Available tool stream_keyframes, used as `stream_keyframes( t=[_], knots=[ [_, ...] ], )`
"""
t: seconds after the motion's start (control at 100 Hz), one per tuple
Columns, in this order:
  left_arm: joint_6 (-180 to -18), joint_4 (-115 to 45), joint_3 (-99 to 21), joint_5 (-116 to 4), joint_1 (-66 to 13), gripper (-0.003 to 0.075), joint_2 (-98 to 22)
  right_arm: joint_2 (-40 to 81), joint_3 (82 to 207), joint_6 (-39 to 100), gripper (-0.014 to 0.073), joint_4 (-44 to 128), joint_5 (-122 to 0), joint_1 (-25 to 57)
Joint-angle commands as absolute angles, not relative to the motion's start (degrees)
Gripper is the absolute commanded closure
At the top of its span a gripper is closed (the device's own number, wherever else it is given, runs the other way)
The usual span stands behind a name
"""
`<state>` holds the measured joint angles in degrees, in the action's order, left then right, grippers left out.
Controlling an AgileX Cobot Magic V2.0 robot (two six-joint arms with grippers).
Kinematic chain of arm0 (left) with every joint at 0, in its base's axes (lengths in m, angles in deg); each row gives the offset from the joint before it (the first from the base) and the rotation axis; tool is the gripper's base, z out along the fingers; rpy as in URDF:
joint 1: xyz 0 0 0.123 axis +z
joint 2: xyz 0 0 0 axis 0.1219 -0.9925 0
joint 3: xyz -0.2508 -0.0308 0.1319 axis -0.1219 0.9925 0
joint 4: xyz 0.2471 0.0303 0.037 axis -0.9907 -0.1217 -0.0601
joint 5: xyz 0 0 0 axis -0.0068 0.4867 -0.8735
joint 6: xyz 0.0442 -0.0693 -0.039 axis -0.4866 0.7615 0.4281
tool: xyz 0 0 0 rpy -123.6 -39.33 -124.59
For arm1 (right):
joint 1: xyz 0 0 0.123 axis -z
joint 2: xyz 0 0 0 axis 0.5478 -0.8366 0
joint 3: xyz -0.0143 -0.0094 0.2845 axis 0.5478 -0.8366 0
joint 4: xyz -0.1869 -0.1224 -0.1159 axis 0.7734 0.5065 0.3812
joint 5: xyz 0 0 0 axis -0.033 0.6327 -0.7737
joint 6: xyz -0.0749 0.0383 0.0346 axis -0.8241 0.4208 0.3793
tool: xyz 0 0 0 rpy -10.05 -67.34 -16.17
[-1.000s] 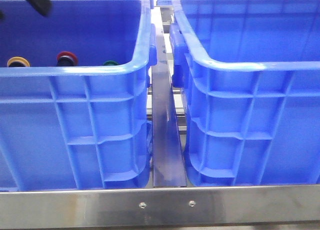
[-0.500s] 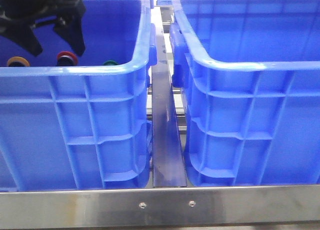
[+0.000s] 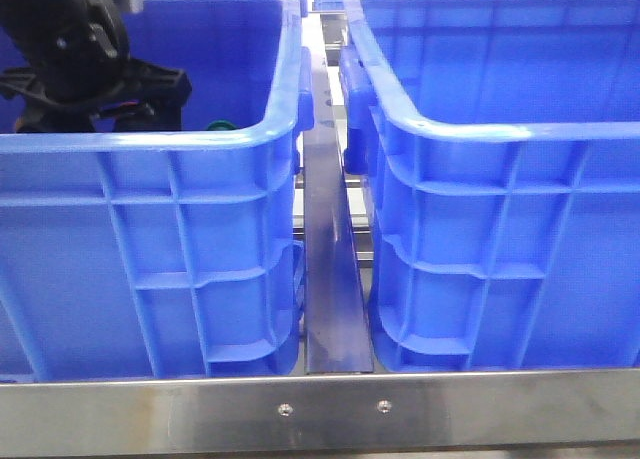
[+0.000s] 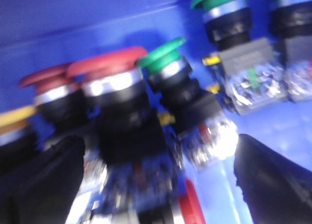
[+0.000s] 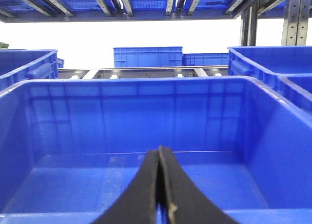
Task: Pick red and yellow buttons and place in box
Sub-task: 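Grasp the red-capped push button with the left gripper and lift it, then bring the red button to the right gripper and close it on the button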
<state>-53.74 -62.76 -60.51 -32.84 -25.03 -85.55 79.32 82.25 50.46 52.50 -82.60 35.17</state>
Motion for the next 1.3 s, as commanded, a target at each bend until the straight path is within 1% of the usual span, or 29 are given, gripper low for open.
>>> stream_keyframes(
  t=[0.0, 0.12, 0.19, 0.26, 0.31, 0.33, 0.38, 0.41, 0.63, 0.79, 1.03, 1.29],
  knots=[
    [-53.01, -62.8, -62.49, -36.01, -25.32, 0.0143, -83.67, 80.45, 81.96, 50.42, 0.0663, 52.96, -87.21, 35.15],
    [-51.29, -63.16, -62.49, -36.86, -25.32, 0.022, -83.91, 80.45, 81.96, 50.42, 0.0663, 52.96, -87.21, 35.15],
    [-50.05, -63.74, -62.49, -37.11, -25.32, 0.0302, -83.91, 80.45, 81.96, 50.42, 0.0663, 52.96, -87.21, 35.15],
    [-50.05, -63.74, -62.49, -37.23, -25.32, 0.0421, -83.91, 80.45, 81.96, 50.42, 0.0663, 52.96, -87.21, 35.15],
    [-50.05, -63.74, -62.49, -37.23, -25.32, 0.054, -83.81, 80.45, 81.96, 50.42, 0.0663, 52.96, -87.21, 35.15],
    [-50.05, -63.74, -62.49, -37.13, -25.32, 0.0571, -83.81, 80.45, 81.96, 50.42, 0.0663, 52.96, -87.21, 35.15],
    [-50.05, -63.88, -62.49, -37.13, -25.32, 0.0693, -83.58, 80.45, 81.96, 50.42, 0.0663, 52.96, -87.21, 35.15],
    [-50.05, -63.99, -62.49, -37.02, -25.32, 0.0743, -83.11, 80.45, 81.96, 50.42, 0.0663, 52.96, -87.21, 35.15],
    [-50.63, -64.09, -62.49, -33.36, -25.81, 0.0741, -77.62, 80.45, 81.96, 50.42, 0.0663, 52.96, -87.21, 35.15],
    [-52.42, -64.23, -60.51, -30.61, -28.5, 0.0741, -70.88, 80.45, 81.96, 50.42, 0.0663, 52.96, -87.21, 35.15],
    [-53.45, -64.23, -54.1, -30.41, -36.87, 0.0741, -58.94, 80.45, 81.96, 50.42, 0.0663, 52.96, -87.21, 35.15],
    [-56.27, -64.23, -51.82, -30.41, -50.98, 0.0741, -48.65, 80.45, 81.96, 50.42, 0.0663, 52.96, -87.21, 35.15]
  ],
)
